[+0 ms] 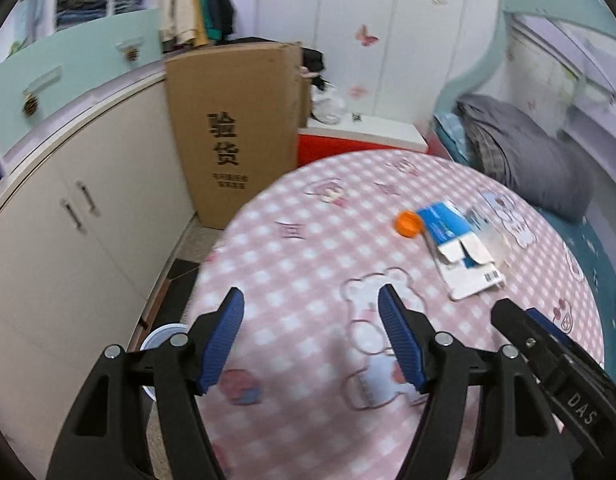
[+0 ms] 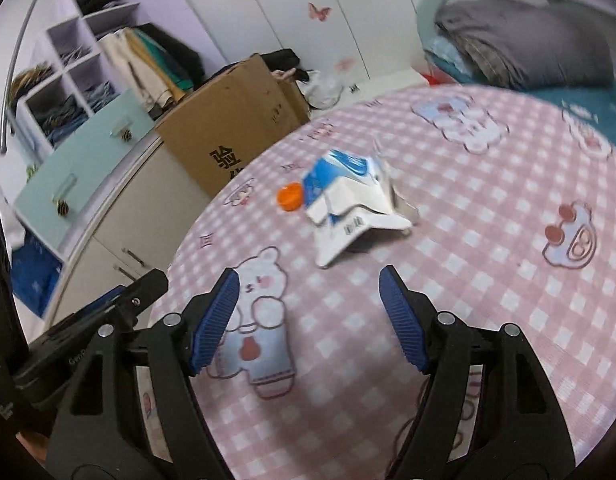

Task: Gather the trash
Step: 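Grasp white-blue carton with right tool while left tool grasps orange cap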

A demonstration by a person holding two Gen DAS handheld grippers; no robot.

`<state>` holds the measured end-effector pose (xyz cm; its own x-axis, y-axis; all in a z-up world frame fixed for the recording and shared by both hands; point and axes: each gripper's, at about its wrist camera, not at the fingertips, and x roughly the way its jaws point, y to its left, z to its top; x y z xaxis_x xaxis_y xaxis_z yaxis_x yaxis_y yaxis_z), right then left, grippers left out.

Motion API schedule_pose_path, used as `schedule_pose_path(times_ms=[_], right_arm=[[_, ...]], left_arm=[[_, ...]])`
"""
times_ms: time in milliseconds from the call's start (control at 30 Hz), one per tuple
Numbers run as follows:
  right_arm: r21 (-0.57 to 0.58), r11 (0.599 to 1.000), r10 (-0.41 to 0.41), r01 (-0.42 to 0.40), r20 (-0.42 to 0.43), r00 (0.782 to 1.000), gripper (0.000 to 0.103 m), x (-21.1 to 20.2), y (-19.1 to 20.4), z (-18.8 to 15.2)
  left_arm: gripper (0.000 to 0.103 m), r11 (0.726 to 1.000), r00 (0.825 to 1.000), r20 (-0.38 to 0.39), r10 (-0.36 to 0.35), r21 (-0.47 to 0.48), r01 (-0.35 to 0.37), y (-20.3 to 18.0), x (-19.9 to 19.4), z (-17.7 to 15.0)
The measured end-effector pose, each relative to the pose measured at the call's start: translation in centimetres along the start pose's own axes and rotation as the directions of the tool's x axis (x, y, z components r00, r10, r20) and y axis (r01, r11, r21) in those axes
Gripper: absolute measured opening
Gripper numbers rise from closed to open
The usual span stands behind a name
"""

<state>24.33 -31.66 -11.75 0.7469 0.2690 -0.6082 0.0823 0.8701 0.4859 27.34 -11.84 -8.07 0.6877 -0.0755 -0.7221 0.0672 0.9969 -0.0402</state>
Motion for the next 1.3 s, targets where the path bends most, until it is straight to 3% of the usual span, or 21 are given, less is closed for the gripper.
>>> schedule_pose_path(times_ms=[233,433,467,500,533,567,633,800,1133,1167,1267,1300], right_arm=[[0.116,0.992,0.058,-0.055,-0.021,0.998,0.072,3.2,-2.3,1.4],[0.171,0.981,0.087,-0.088,0.014,0.996,0.072,5.3,-3.5,3.9],[0.167,0.983,0.081,-0.083,0.015,0.997,0.067,5.6,-3.5,4.2],[0.157,0.985,0.069,-0.070,0.016,0.997,0.044,5.9,-3.6,4.7],[0.148,0.987,0.060,-0.062,0.014,0.998,0.031,6.2,-3.6,5.0],[0.142,0.988,0.061,-0.062,0.008,0.998,0.022,6.5,-3.8,5.3],[0.111,0.993,0.041,-0.044,0.024,0.999,0.016,6.4,-3.8,5.7],[0.016,0.998,-0.067,0.065,0.109,0.992,0.010,5.0,-2.9,6.1],[0.039,0.998,-0.051,0.048,0.096,0.994,0.010,5.2,-3.7,6.1],[0.036,0.998,-0.052,0.049,0.095,0.994,0.010,5.2,-3.5,6.0],[0.020,0.998,-0.055,0.053,0.092,0.994,0.010,5.1,-3.2,5.9],[0.013,0.998,-0.057,0.056,0.093,0.994,0.009,5.1,-3.0,5.9]], left_arm=[[0.068,0.999,1.000,-0.031,0.004,0.037,-0.003,-2.1,2.7,1.1],[0.069,0.999,0.997,-0.075,-0.015,0.049,0.019,-3.2,5.8,2.5],[0.069,0.998,0.996,-0.081,-0.025,0.049,0.029,-3.4,6.4,2.8],[0.069,0.998,0.996,-0.085,-0.032,0.050,0.037,-3.6,6.8,3.0],[0.069,0.998,0.995,-0.091,-0.034,0.055,0.039,-3.9,7.4,3.2],[0.069,0.997,0.995,-0.096,-0.033,0.061,0.039,-4.2,7.9,3.4],[0.069,0.996,0.994,-0.104,-0.040,0.077,0.048,-4.9,9.1,3.9],[0.069,0.992,0.991,-0.117,-0.060,0.105,0.073,-6.6,11.4,4.6],[0.069,0.981,0.992,-0.105,-0.069,0.174,0.087,-9.1,13.8,5.7],[0.067,0.981,0.992,-0.105,-0.064,0.175,0.081,-9.2,14.0,5.8],[0.029,0.976,0.994,-0.090,-0.062,0.201,0.079,-9.6,13.8,6.0],[0.029,0.973,0.995,-0.088,-0.053,0.220,0.071,-9.8,13.7,5.9]])
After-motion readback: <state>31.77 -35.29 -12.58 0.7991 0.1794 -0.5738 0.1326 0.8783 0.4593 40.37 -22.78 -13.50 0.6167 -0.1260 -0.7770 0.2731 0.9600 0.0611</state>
